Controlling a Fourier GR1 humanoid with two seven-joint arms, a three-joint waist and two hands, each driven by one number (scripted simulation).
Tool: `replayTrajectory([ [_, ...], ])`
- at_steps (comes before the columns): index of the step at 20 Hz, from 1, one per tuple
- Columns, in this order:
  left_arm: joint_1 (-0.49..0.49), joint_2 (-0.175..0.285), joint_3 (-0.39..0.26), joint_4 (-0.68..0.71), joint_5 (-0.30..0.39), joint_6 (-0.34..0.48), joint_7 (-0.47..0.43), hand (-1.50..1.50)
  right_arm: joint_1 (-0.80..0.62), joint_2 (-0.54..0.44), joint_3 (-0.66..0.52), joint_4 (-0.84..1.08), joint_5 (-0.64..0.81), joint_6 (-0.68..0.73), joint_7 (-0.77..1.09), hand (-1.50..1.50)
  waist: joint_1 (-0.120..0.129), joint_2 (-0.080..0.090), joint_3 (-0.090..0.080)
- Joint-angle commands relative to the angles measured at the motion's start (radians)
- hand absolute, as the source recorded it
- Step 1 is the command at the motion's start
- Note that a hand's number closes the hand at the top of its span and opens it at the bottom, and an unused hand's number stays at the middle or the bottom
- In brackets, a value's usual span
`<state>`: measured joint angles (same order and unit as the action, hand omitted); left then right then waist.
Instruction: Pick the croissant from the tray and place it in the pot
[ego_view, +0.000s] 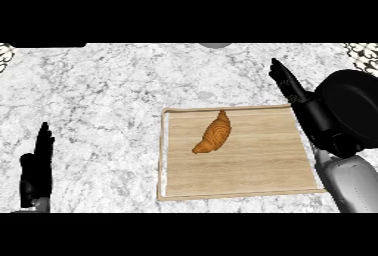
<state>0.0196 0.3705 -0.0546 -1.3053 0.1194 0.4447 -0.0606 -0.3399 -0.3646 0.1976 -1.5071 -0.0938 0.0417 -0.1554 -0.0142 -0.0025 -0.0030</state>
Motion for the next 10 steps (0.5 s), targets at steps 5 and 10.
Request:
replayTrajectory([
  [5, -0.220, -0.026, -0.010, -0.172, 0.082, -0.122, -0.019, 0.00, -0.182, -0.103, -0.145, 0.047, -0.249, 0.214, 0.211, 1.50, 0.010, 0.001, 0.002],
  [10, -0.250, -0.040, -0.009, -0.205, 0.157, -0.199, 0.003, 0.00, -0.111, -0.290, -0.100, 0.108, 0.148, 0.052, 0.196, -1.50, 0.006, 0.003, 0.002],
])
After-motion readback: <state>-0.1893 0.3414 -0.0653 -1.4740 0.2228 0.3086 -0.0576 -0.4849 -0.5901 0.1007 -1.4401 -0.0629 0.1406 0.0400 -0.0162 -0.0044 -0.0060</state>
